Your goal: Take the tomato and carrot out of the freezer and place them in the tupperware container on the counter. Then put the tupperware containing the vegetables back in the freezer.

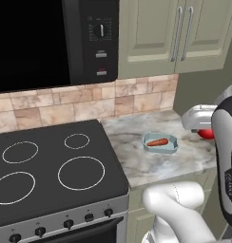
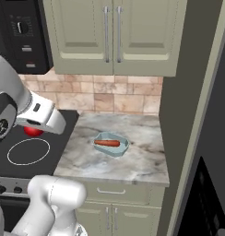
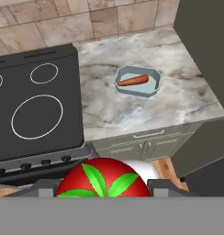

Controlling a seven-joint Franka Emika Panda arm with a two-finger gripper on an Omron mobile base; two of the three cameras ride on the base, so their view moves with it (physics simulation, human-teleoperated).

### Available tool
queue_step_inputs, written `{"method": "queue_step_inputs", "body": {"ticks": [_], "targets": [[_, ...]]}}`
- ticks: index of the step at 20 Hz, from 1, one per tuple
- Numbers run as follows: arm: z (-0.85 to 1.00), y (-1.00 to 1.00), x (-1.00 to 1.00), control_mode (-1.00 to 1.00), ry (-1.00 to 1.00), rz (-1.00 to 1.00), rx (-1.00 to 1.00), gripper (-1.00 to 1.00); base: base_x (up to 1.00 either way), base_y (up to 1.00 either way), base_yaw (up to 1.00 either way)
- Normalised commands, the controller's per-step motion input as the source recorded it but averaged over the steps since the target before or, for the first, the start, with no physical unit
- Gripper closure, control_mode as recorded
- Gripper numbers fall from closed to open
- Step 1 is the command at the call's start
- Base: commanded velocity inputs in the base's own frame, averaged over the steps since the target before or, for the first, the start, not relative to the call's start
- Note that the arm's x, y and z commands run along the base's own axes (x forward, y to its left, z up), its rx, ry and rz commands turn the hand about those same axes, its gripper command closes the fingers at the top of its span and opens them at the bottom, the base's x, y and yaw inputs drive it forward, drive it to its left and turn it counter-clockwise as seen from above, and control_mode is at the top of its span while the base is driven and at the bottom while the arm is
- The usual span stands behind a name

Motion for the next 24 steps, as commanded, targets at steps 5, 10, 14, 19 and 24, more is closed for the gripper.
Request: {"method": "queue_step_inputs", "body": {"ticks": [5,10,14,19,24], "targets": [[-0.61,-0.65,0.39,-1.0,0.02,0.0,0.0,1.0,0.0,0.0,0.0],[-0.64,-0.46,0.81,-1.0,0.01,-0.01,0.0,1.0,0.0,0.0,0.0],[-0.65,-0.15,1.0,-1.0,0.04,-0.03,0.0,1.0,0.0,0.0,0.0],[-0.69,-0.03,1.0,-1.0,0.12,-0.04,0.0,1.0,0.0,0.0,0.0],[-0.62,-0.03,0.99,-1.0,0.13,-0.03,0.0,1.0,0.0,0.0,0.0]]}}
